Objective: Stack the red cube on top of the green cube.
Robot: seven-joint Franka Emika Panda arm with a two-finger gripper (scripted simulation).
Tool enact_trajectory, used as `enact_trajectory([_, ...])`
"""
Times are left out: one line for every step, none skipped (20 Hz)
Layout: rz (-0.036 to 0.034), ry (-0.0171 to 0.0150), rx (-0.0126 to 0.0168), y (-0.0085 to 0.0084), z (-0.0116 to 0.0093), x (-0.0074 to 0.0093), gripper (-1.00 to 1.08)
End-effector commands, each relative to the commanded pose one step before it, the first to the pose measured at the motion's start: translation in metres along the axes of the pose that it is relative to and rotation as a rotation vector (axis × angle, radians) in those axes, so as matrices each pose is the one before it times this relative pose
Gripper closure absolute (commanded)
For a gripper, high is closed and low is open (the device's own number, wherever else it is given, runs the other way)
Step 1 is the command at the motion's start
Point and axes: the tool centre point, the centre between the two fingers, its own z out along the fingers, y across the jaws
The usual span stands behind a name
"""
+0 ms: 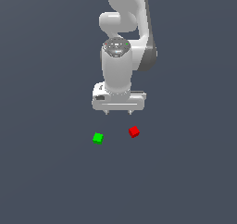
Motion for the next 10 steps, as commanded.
enact_trajectory([0.0, 0.0, 0.0, 0.00001, 0.0, 0.0, -0.92])
enact_trajectory([-0.00098, -0.00002, -0.00003, -0.00011, 0.00024, 0.00007, -0.92])
enact_trajectory([-0.00331, -0.00008, -0.00006, -0.00057, 0.00073, 0.00021, -0.92])
enact_trajectory([-0.00535, -0.00013, -0.00009, -0.00084, 0.00122, 0.00036, -0.92])
enact_trajectory([-0.00753, -0.00018, -0.00012, -0.0012, 0.00171, 0.0005, -0.92])
enact_trajectory([-0.00974, -0.00024, -0.00016, -0.00156, 0.00221, 0.00065, -0.92])
enact_trajectory([-0.01192, -0.00029, -0.0002, -0.00188, 0.00271, 0.00079, -0.92])
enact_trajectory([-0.01421, -0.00034, -0.00024, -0.00227, 0.00322, 0.00094, -0.92])
enact_trajectory([-0.01651, -0.00039, -0.00029, -0.00263, 0.00374, 0.00109, -0.92])
enact_trajectory([-0.01889, -0.00045, -0.00034, -0.00301, 0.00428, 0.00125, -0.92])
